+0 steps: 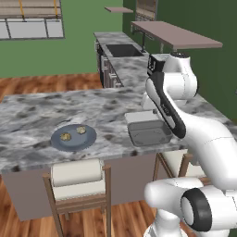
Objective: Place two dumplings into each of the tupperware containers and then place the containers in the fridge.
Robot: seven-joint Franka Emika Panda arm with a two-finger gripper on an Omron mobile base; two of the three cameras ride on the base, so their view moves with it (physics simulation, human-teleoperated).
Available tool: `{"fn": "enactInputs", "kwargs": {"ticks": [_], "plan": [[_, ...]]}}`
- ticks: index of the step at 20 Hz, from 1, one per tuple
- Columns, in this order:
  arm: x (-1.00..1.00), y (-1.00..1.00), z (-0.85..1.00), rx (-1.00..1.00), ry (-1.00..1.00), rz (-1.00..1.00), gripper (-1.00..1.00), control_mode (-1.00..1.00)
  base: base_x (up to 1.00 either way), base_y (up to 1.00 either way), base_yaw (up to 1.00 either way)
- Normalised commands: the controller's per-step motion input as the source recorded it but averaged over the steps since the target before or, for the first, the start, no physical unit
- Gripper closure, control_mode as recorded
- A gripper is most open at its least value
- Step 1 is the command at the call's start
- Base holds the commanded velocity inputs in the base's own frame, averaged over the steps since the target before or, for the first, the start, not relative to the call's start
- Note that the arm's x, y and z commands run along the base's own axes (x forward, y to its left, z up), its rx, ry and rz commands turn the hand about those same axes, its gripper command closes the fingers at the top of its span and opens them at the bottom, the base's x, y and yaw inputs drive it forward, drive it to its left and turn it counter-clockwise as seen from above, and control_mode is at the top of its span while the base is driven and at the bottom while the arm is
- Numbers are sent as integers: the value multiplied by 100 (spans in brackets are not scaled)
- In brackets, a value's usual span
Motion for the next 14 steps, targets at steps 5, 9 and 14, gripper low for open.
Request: {"fn": "enactInputs", "kwargs": {"ticks": [5,9,14], "plan": [[8,-52,-8,0,1,1,-100,-100,0,0,0],[65,-99,-17,0,11,-1,-100,-100,0,0,0],[88,-96,-7,0,9,0,-100,-100,0,0,0]]}}
